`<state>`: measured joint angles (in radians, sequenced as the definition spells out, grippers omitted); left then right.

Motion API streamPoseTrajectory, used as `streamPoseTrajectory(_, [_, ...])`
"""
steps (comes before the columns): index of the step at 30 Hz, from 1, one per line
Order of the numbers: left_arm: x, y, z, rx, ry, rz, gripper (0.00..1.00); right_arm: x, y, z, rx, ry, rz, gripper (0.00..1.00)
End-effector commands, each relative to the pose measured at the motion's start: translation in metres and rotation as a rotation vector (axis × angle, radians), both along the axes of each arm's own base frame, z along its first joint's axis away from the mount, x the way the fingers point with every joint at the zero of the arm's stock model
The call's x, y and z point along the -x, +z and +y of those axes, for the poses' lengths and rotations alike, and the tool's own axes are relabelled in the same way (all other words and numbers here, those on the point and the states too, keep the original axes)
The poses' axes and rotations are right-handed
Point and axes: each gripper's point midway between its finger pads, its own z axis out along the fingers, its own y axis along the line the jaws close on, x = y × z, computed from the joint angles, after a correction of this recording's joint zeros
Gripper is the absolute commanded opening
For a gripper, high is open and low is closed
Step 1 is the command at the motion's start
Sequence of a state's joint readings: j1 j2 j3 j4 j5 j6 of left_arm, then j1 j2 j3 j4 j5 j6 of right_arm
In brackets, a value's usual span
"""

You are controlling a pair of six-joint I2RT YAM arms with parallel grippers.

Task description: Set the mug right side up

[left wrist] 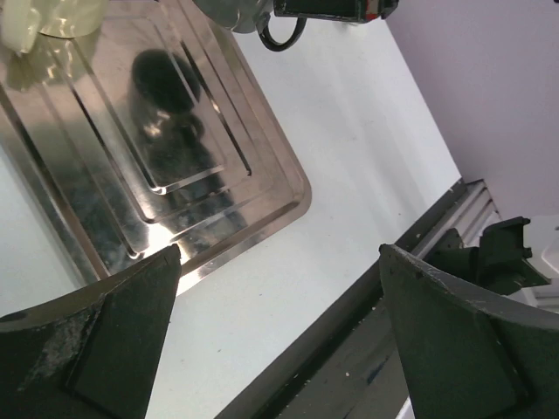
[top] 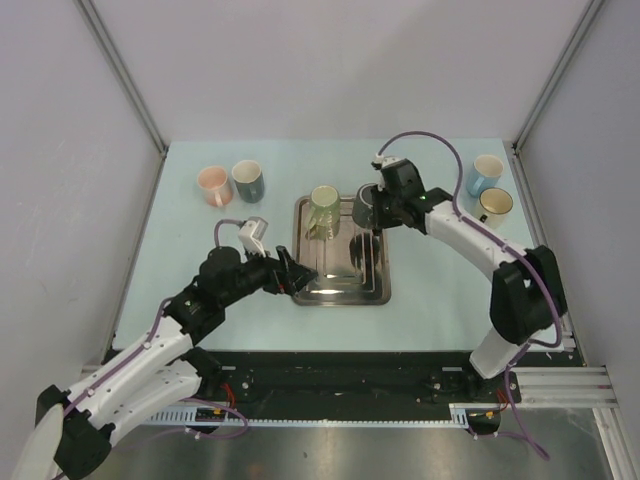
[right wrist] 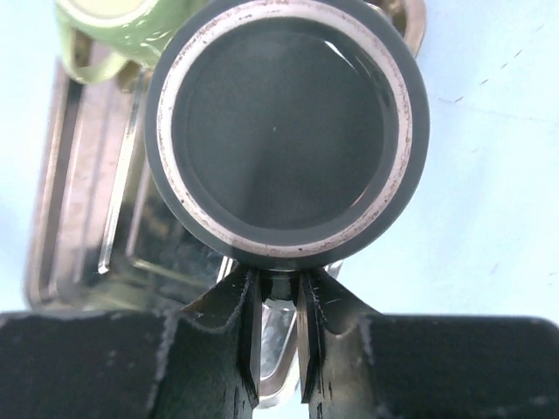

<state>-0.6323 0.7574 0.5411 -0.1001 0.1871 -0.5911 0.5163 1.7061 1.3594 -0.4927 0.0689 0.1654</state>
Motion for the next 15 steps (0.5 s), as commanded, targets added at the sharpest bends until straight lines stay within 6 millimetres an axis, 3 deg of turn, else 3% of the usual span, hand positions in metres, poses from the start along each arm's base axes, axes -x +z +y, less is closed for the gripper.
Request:
streamPoseTrajectory(1, [0.003,0.021,-0.014,0.15,-0.042,-0.033,0.99,0.009,0.067,0.022,-0.399,0.039,-0.081,0.0])
streamPoseTrajectory(2, [0.007,0.025,-0.018,0.193,-0.061,-0.021,0.99,0.016,0.084,0.023,-0.47,0.054,-0.104,0.0])
streamPoseTrajectory(3, [0.009,0.018,-0.021,0.209,-0.074,-0.007,0.99,0.017,0.088,0.023,-0.529,0.066,-0.121,0.0])
streamPoseTrajectory(4, [0.009,0.031,-0.025,0.26,-0.092,-0.044,0.99,0.028,0.095,0.03,-0.616,0.092,-0.087,0.0])
streamPoseTrajectory(6, [0.015,0.031,-0.031,0.316,-0.124,-0.027,1.0,0.037,0.125,0.034,-0.729,0.144,-0.139,0.0])
streamPoseTrajectory(8, [0.017,0.045,-0.035,0.394,-0.149,-0.053,1.0,0.055,0.134,0.042,-0.852,0.185,-0.105,0.0])
streamPoseTrajectory(9, [0.019,0.043,-0.036,0.41,-0.155,-0.051,1.0,0.064,0.154,0.045,-0.922,0.248,-0.149,0.0])
streamPoseTrajectory(10, [0.02,0.052,-0.038,0.459,-0.166,-0.07,1.0,0.072,0.148,0.045,-0.959,0.253,-0.126,0.0])
streamPoseTrajectory(12, [0.023,0.06,-0.039,0.516,-0.185,-0.103,1.0,0.087,0.172,0.048,-1.091,0.303,-0.148,0.0])
streamPoseTrajectory(15, [0.03,0.071,-0.042,0.601,-0.222,-0.121,1.0,0.107,0.181,0.048,-1.235,0.34,-0.145,0.0])
